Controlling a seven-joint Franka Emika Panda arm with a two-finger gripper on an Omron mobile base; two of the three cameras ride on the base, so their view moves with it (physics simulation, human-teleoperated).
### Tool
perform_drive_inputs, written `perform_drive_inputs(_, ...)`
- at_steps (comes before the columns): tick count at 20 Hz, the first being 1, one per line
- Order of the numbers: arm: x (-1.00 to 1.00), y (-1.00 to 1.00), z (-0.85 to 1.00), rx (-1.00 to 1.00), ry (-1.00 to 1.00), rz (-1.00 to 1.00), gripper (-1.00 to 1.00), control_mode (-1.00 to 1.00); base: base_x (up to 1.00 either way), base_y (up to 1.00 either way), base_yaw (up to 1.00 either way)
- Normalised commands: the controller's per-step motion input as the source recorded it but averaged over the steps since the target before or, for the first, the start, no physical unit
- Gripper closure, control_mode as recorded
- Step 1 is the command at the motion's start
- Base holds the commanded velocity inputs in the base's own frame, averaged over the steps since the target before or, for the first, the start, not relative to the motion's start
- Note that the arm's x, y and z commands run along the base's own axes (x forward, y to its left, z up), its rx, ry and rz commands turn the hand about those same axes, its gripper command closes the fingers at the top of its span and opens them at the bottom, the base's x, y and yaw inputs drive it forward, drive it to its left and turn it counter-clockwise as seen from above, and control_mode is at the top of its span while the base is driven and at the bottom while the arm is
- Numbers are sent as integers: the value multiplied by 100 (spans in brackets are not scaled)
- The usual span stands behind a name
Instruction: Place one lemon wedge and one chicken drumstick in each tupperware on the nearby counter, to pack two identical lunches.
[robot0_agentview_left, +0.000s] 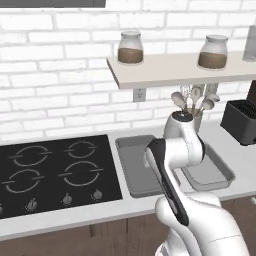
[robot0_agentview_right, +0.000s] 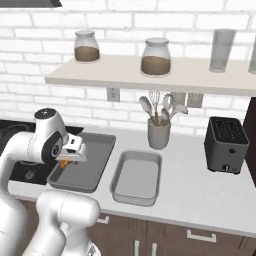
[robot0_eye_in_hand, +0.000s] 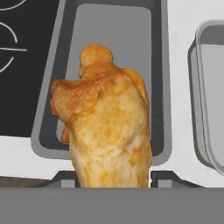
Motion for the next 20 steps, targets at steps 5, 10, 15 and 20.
perform_drive_inputs(5,88,22,-59,12,20,0,100,-100,0,0,0)
perform_drive_inputs(10,73,17,-41,5,17,0,100,-100,0,0,0)
perform_drive_inputs(15,42,25,-43,-3,2,0,100,-100,0,0,0)
perform_drive_inputs(20,17,0,-30,0,0,0,100,-100,0,0,0)
